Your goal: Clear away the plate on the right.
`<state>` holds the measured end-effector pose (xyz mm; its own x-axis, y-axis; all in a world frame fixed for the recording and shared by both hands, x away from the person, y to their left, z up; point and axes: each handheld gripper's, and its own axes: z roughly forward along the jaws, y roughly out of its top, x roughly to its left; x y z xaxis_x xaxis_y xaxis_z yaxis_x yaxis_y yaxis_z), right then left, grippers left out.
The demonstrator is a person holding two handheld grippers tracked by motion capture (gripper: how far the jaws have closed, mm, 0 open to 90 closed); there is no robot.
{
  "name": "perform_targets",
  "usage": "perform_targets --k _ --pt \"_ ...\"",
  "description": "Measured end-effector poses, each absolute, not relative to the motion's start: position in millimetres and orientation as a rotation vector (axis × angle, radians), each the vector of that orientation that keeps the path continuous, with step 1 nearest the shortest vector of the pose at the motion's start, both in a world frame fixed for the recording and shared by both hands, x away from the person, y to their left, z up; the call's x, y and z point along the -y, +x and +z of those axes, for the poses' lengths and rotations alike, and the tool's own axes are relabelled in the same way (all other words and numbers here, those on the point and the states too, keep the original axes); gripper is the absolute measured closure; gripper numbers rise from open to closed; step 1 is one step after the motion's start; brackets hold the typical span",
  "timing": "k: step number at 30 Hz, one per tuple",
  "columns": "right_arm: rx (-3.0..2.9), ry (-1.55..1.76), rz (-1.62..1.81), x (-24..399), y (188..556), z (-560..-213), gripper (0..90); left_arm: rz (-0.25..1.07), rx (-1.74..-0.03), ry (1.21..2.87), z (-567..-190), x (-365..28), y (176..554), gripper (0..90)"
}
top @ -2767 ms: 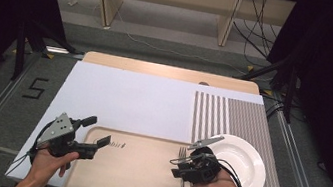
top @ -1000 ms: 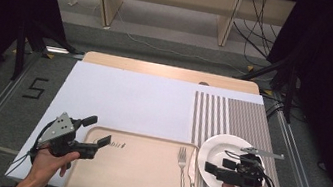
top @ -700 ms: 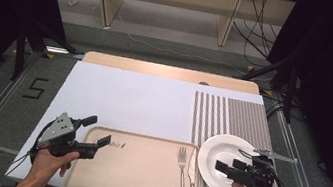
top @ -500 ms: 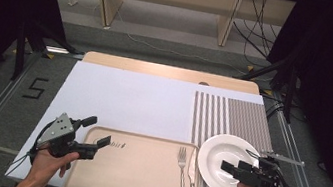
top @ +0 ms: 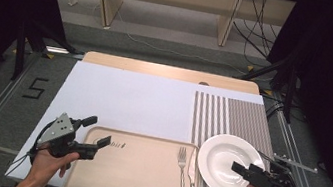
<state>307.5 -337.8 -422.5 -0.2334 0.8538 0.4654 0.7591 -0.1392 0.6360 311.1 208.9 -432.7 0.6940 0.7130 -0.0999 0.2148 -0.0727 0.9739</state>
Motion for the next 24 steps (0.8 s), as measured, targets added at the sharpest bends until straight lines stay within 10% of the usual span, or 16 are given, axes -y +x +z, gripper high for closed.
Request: perform_targets --k 24 --pt "-1.794 2.037 1.203 379 298 -435 17.3 0.482 -0.753 1.622 -432 -208 311 17.3"
